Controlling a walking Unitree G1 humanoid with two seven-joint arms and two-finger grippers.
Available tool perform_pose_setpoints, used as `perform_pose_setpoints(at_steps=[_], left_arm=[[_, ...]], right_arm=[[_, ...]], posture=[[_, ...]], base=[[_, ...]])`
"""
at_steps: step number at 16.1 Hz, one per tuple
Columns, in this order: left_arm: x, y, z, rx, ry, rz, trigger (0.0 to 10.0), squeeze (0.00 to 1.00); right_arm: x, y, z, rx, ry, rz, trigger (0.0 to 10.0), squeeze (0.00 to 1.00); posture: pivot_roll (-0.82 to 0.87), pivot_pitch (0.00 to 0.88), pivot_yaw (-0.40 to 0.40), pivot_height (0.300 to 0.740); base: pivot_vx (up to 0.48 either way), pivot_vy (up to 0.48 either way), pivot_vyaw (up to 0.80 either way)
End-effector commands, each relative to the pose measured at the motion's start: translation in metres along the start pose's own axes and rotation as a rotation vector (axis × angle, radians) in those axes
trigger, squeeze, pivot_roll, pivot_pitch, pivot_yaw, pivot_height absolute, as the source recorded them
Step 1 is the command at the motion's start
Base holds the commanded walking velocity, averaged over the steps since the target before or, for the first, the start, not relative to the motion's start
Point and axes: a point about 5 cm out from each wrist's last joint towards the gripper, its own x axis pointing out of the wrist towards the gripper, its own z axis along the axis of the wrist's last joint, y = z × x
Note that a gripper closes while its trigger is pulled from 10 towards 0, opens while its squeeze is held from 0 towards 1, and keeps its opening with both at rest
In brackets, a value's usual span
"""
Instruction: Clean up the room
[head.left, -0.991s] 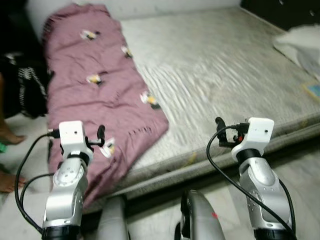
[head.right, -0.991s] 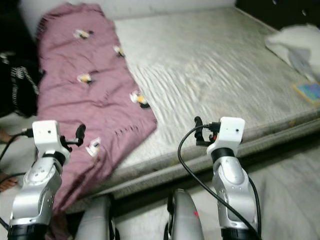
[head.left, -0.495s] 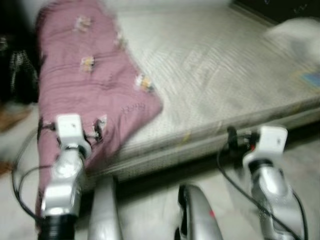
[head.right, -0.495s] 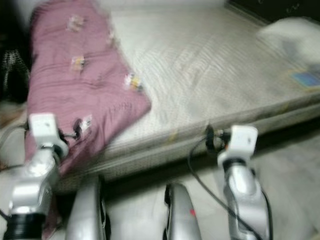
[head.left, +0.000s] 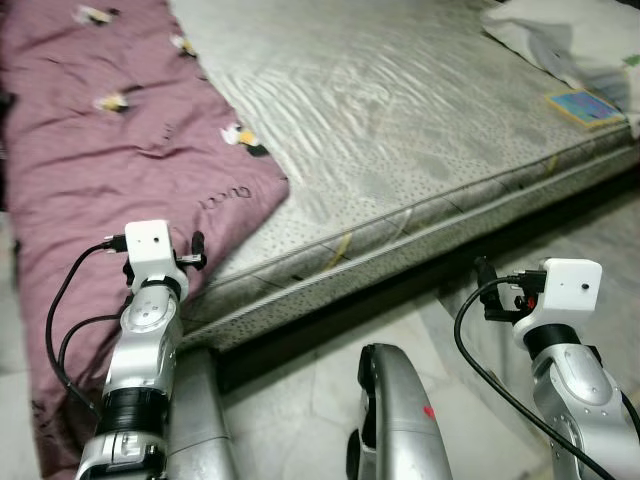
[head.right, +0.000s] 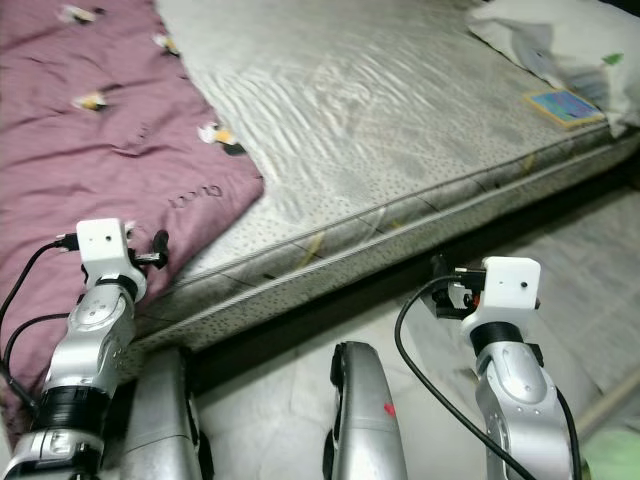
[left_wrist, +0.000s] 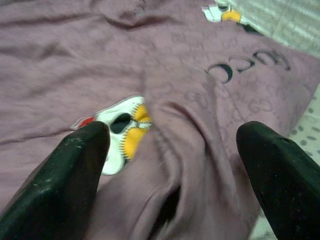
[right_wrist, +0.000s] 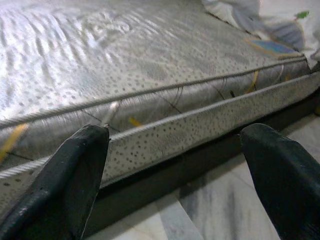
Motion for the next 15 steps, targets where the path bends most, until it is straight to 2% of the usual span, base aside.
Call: perform_pose_setpoints(at_steps=[1, 3, 4, 5, 6, 7, 9, 11, 12, 14, 15], left_arm=[[0.006, -0.001, -0.003, 0.016, 0.023, 0.006, 10.0, 0.0], [0.011, -0.008, -0.014, 0.043, 0.102, -0.021, 10.0, 0.0], [0.014, -0.017, -0.022, 0.052, 0.163, -0.063, 10.0, 0.0], [0.014, -0.038, -0.03, 0.105, 0.227, -0.183, 10.0, 0.0], [0.013, -0.047, -0.031, 0.13, 0.23, -0.235, 10.0, 0.0], [0.012, -0.057, -0.031, 0.166, 0.222, -0.286, 10.0, 0.0], [0.0, -0.087, -0.038, 0.308, 0.21, -0.47, 10.0, 0.0], [-0.019, -0.114, -0.051, 0.47, 0.166, -0.663, 10.0, 0.0], [-0.024, -0.12, -0.053, 0.506, 0.147, -0.711, 10.0, 0.0], [-0.044, -0.139, -0.06, 0.6, 0.081, -0.901, 10.0, 0.0], [-0.05, -0.143, -0.06, 0.64, 0.047, -0.954, 10.0, 0.0]], right_arm=[[-0.002, -0.003, 0.005, -0.009, -0.006, -0.004, 10.0, 0.0], [-0.005, -0.004, 0.005, -0.019, -0.006, -0.002, 10.0, 0.0], [-0.007, -0.006, 0.005, -0.026, -0.002, -0.01, 10.0, 0.0], [-0.009, -0.008, 0.005, -0.032, -0.001, -0.025, 10.0, 0.0], [-0.009, -0.009, 0.005, -0.033, 0.0, -0.028, 10.0, 0.0], [-0.009, -0.009, 0.005, -0.034, 0.0, -0.027, 10.0, 0.0], [-0.006, -0.008, 0.006, -0.035, -0.004, -0.03, 10.0, 0.0], [-0.003, -0.005, 0.008, -0.035, -0.017, -0.024, 10.0, 0.0], [-0.001, -0.005, 0.008, -0.036, -0.019, -0.022, 10.0, 0.0], [0.003, -0.003, 0.008, -0.034, -0.022, -0.017, 10.0, 0.0], [0.005, -0.001, 0.009, -0.032, -0.026, -0.01, 10.0, 0.0]], posture=[[-0.19, 0.114, -0.063, 0.49], [-0.21, 0.113, -0.057, 0.49], [-0.22, 0.111, -0.051, 0.49], [-0.23, 0.106, -0.047, 0.49], [-0.23, 0.101, -0.043, 0.49], [-0.23, 0.098, -0.041, 0.49], [-0.23, 0.092, -0.037, 0.49], [-0.22, 0.082, -0.039, 0.49], [-0.21, 0.078, -0.041, 0.49], [-0.2, 0.07, -0.047, 0.49], [-0.2, 0.067, -0.048, 0.49]], base=[[0.0, 0.0, 0.0], [0.0, 0.0, 0.0], [0.0, 0.0, 0.0], [0.0, 0.0, 0.0], [0.0, 0.0, 0.0], [0.0, 0.0, 0.0], [0.0, 0.0, 0.0], [0.0, 0.0, 0.0], [0.0, 0.0, 0.0], [0.0, 0.0, 0.0], [0.0, 0.0, 0.0]])
